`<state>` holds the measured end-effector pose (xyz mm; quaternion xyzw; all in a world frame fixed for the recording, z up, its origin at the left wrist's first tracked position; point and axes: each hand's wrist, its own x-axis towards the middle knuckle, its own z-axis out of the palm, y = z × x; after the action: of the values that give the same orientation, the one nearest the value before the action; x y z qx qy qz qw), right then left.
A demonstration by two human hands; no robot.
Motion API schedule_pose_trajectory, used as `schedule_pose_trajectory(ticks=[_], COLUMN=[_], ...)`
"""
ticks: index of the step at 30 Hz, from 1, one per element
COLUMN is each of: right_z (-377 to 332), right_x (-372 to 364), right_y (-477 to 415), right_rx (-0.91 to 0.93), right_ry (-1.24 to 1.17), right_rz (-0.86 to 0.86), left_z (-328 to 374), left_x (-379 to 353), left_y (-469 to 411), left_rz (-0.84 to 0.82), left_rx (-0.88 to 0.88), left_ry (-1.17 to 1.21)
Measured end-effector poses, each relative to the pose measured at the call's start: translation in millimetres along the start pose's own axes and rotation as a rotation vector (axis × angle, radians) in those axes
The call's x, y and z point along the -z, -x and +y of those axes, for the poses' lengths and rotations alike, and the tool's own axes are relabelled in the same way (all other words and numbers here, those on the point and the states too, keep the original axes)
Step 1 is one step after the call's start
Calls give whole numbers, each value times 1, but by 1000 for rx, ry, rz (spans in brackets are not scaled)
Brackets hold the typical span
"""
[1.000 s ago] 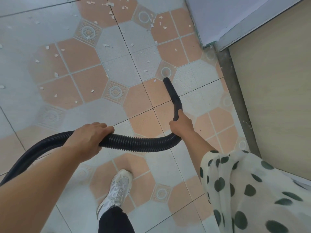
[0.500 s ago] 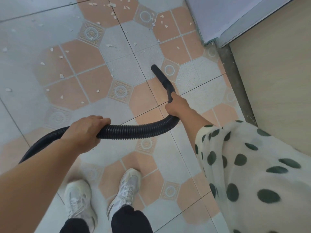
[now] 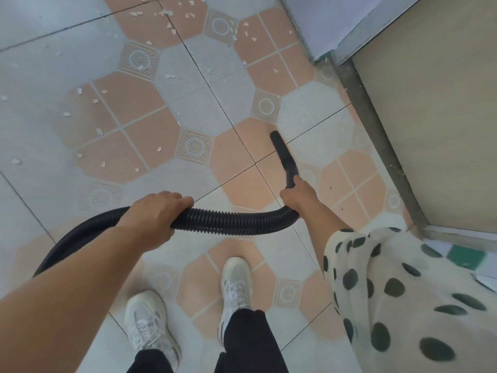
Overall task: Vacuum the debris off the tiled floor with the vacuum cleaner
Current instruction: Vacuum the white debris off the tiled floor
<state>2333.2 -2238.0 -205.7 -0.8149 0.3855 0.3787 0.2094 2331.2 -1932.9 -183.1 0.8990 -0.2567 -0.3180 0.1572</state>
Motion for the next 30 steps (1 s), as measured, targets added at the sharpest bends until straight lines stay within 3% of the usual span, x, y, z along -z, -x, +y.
schedule_pose_trajectory(ticks=[14,30], right_z=[29,39], right_x=[64,72], right_y=[-61,-52], right_rx=[-43,71], right_ry=[86,84], right_rz=[110,-17], left_z=[61,71], left_x=[-24,-29], left_y=[-63,-65], left_rz=[30,13], left_rx=[50,72], left_ry=[57,61])
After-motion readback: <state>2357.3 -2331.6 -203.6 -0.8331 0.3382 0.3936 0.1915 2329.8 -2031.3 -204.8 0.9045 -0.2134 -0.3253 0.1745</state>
